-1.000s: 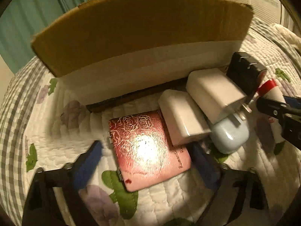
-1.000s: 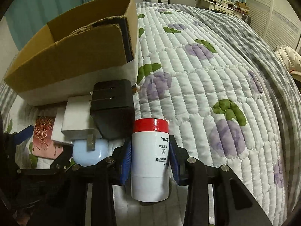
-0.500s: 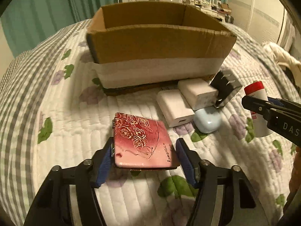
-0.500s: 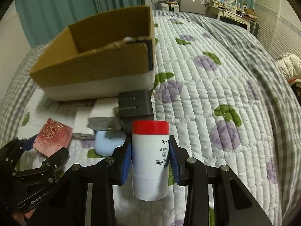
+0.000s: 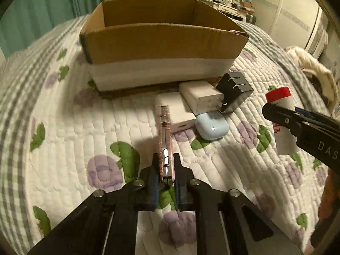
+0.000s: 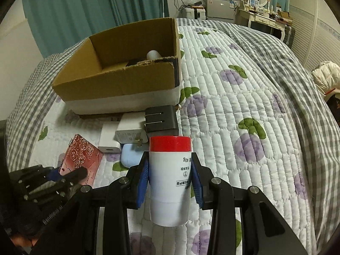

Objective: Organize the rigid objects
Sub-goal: 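Carry the pink case into the box with the left tool while the right tool carries the red-capped bottle in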

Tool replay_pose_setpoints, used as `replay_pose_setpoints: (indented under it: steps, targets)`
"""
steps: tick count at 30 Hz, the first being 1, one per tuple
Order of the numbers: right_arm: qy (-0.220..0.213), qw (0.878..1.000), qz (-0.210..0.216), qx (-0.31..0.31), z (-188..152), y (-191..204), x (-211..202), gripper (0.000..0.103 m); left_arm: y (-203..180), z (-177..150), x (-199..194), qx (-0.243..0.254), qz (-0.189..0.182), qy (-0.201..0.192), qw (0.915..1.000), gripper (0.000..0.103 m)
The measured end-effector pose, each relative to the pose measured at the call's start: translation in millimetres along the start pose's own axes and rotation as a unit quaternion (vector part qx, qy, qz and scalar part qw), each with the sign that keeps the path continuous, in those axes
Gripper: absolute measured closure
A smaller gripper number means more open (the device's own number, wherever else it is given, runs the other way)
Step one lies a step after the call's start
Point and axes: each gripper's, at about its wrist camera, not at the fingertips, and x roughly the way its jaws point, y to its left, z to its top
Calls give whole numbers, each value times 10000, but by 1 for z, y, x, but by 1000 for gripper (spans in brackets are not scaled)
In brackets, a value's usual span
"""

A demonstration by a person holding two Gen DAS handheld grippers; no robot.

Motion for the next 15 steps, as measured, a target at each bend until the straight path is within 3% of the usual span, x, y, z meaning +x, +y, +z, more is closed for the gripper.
replay_pose_setpoints:
  steps: [9,15]
  targets:
    - [-218,9993,143,-250,12,11,-14,67,4,23,-41,-60,219,-545,9983,93]
    - [-741,9960,311,-400,56,22,-50,67,10,62,-86,-94,255,-1093,9936,93]
